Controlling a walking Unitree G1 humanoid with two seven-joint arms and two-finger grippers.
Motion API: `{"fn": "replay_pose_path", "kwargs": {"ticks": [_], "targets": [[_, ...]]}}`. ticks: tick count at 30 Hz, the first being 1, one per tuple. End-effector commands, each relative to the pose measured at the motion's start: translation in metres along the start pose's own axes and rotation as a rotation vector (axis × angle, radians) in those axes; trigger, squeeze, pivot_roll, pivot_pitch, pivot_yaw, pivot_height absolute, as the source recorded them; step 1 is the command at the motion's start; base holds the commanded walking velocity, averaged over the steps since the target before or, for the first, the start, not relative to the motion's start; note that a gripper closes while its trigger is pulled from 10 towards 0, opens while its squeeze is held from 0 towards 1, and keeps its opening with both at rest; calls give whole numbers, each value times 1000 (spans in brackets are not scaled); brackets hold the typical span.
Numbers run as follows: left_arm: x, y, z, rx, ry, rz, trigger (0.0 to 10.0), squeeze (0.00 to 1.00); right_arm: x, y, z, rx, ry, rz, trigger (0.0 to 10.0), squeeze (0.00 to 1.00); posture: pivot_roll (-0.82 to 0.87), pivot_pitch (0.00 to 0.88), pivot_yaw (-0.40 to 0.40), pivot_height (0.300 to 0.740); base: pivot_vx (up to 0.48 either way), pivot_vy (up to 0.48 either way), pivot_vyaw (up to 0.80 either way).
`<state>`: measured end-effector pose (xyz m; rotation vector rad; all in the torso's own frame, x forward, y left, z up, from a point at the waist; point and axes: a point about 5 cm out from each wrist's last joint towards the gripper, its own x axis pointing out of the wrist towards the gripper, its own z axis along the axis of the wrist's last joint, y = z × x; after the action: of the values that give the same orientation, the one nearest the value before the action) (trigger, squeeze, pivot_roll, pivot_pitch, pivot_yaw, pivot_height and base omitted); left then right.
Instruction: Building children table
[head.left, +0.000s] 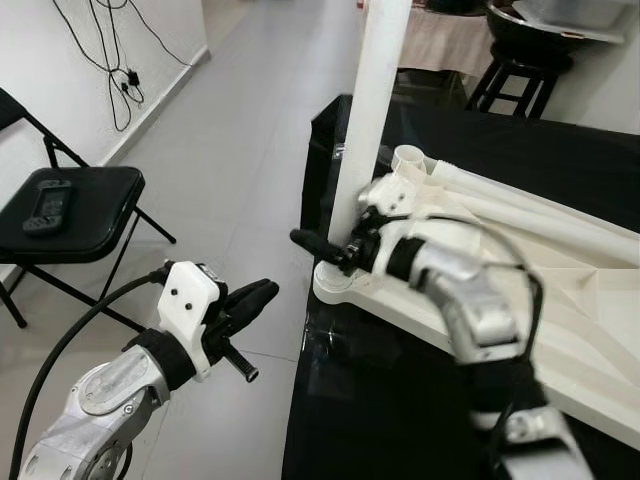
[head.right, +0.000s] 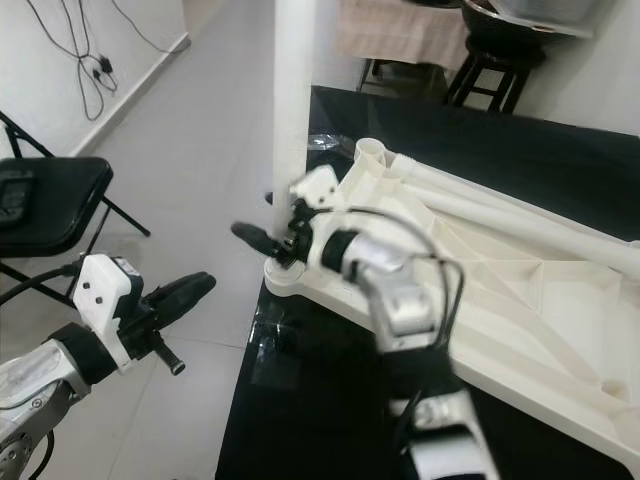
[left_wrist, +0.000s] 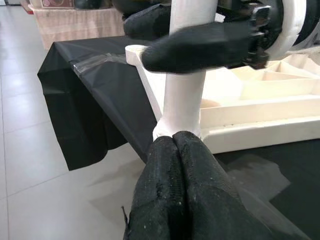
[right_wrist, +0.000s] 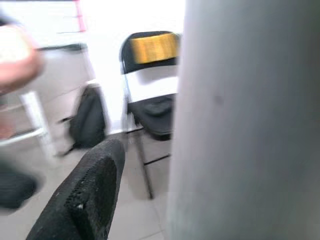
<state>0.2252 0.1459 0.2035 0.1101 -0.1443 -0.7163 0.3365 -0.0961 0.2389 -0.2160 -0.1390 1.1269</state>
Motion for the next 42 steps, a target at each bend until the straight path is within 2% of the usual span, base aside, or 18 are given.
{"fn": "replay_pose_path", "kwargs": {"ticks": [1,11,13,14,15,22,26,28,31,32,33,34,35,36,37,38,39,42], "targets": [[0,-3,-3,-9,10,-8,10000,0,9,4,-2,0,-4,121,10000,0,49,171,-115,740,0,0,0],[0,-5,-3,-6,10,-5,10000,0,18,-6,0,35,10,361,10000,0,68,177,-127,740,0,0,0],[0,-5,-3,-6,10,-5,10000,0,19,-7,-1,45,17,398,9647,0,70,179,-129,740,0,0,0],[-1,-5,-3,-6,11,-5,10000,0,20,-8,-1,48,19,419,6431,0,71,179,-130,740,0,0,0],[-1,-6,-3,-7,12,-5,10000,0,21,-10,-2,61,10,428,0,0,73,183,-130,740,0,0,0],[-2,-6,-3,-8,14,-3,10000,0,14,-16,-6,63,-14,381,0,0,67,187,-127,740,0,0,0],[-1,-8,-3,-12,15,-7,10000,0,4,-22,-11,48,-13,294,0,0,67,187,-127,740,0,0,0],[-1,-7,-3,-13,15,-9,10000,0,-4,-27,-15,44,-6,184,0,0,60,190,-127,740,0,0,0],[-3,-6,-4,-12,17,-9,10000,0,-15,-25,-29,66,13,-138,0,0,46,191,-126,740,0,0,0],[-4,-5,-4,-12,19,-8,10000,0,-17,-25,-34,104,-3,-332,0,0,42,189,-123,740,0,0,0],[-4,-4,-4,-12,20,-8,10000,0,-19,-25,-37,133,-13,-459,0,0,42,189,-123,740,0,0,0],[-5,-4,-4,-12,23,-9,10000,0,-27,-19,-51,201,34,-673,0,0,39,197,-102,740,0,0,0],[-5,-4,-4,-12,23,-9,10000,0,-27,-19,-51,201,34,-673,0,0,39,197,-102,740,0,0,0],[-4,-4,-5,-5,36,-21,10000,0,-31,15,-71,205,116,-741,0,0,47,199,-95,740,0,0,0],[-4,-4,-5,-5,36,-21,10000,0,-31,15,-71,205,116,-741,0,0,47,199,-95,740,0,0,0],[-4,-4,-5,-3,40,-25,10000,0,-31,24,-74,200,130,-740,0,0,47,199,-95,740,0,0,0],[-3,-4,-3,-5,32,-27,10000,0,-28,29,-75,209,138,-682,0,0,44,187,-95,740,0,0,0],[-2,-3,-2,-6,21,-27,10000,0,-25,27,-74,217,152,-624,0,0,49,188,-106,740,0,0,0]]}}
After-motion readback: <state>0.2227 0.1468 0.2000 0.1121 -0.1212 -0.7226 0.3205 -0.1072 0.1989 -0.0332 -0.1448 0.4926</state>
